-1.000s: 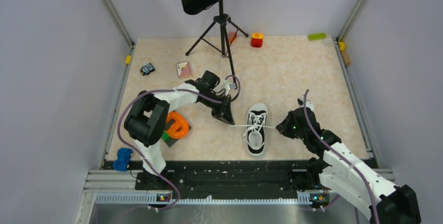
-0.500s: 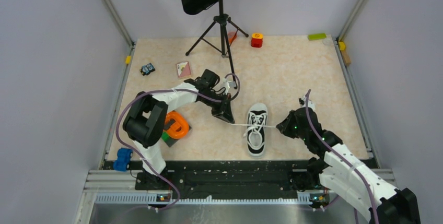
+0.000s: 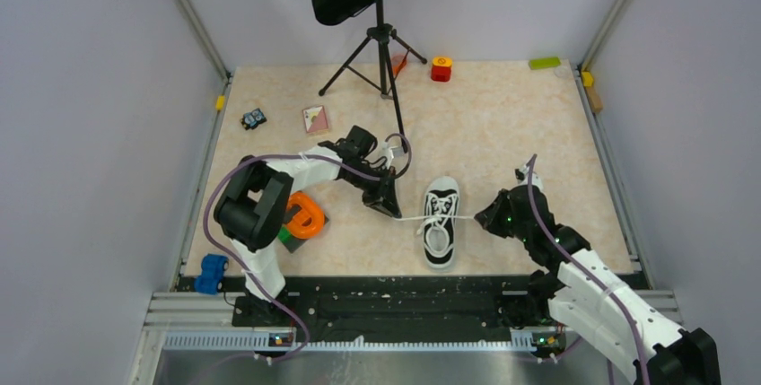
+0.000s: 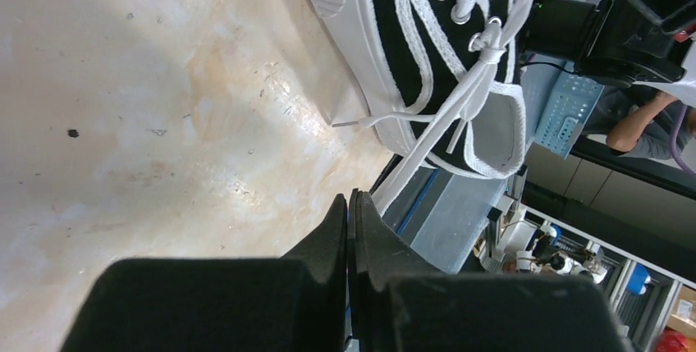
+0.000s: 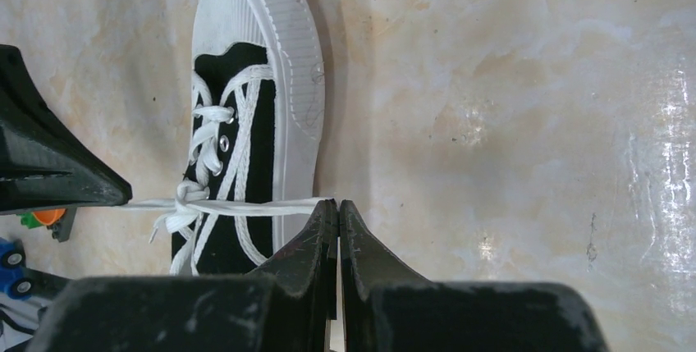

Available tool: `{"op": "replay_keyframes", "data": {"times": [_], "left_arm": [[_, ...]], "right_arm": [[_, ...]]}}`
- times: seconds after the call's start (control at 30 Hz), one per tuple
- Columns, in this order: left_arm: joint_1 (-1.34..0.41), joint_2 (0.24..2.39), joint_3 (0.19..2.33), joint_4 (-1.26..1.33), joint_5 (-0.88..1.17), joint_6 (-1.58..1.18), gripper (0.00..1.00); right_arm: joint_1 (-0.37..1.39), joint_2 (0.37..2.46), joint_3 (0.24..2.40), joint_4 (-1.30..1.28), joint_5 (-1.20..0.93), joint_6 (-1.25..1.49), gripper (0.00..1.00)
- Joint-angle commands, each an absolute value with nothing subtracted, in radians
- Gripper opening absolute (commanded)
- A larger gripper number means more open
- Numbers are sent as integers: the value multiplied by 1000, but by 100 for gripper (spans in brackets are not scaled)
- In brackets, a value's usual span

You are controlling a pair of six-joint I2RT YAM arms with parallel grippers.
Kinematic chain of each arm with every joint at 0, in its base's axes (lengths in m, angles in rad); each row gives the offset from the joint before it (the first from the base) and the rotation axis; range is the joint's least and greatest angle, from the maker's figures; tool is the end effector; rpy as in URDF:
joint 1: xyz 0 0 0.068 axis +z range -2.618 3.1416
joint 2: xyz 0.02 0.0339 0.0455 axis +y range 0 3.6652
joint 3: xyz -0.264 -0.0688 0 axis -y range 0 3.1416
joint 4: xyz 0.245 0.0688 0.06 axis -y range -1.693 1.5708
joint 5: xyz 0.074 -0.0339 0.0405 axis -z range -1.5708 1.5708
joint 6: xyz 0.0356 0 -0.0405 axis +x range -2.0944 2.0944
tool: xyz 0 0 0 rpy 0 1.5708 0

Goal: Tie the shoes
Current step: Tie the shoelace on the shoe.

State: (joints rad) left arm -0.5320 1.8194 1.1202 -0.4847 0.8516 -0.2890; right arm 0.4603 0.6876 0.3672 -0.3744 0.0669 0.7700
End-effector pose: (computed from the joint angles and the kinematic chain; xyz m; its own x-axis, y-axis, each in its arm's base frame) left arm 0.2862 -0.1995 0.1674 -0.9300 0.3295 -0.1631 0.3274 0.5400 -0.7754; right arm 0.1368 0.0652 0.1907 -0.6883 0.4340 -0.5813 0.1141 0.8561 0.5040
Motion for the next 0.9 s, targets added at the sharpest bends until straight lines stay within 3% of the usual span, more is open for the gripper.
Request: {"op": "replay_keyframes", "data": {"times": [0.0, 0.2, 0.23, 0.27, 0.3, 0.37, 0.57, 0.87], "left_arm": [[-512, 1813, 1098, -528, 817, -260, 0], [-543, 1796, 1162, -562, 822, -268, 0], [-553, 1794, 1173, -564, 823, -272, 0], [-562, 1792, 1182, -560, 826, -278, 0], [-571, 1791, 1190, -554, 833, -287, 0], [-589, 1789, 1203, -541, 844, -303, 0], [-605, 1787, 1249, -516, 852, -338, 0], [-595, 1845, 1323, -453, 877, -393, 0]], "right_arm": [[424, 675, 354, -432, 142, 747, 0], [424, 687, 401, -407, 94, 723, 0], [423, 688, 417, -405, 86, 713, 8], [423, 692, 435, -411, 85, 708, 25], [423, 696, 457, -419, 86, 705, 36], [423, 698, 502, -433, 89, 695, 47], [442, 728, 611, -410, 5, 727, 49], [810, 913, 686, -315, 124, 858, 50]]}}
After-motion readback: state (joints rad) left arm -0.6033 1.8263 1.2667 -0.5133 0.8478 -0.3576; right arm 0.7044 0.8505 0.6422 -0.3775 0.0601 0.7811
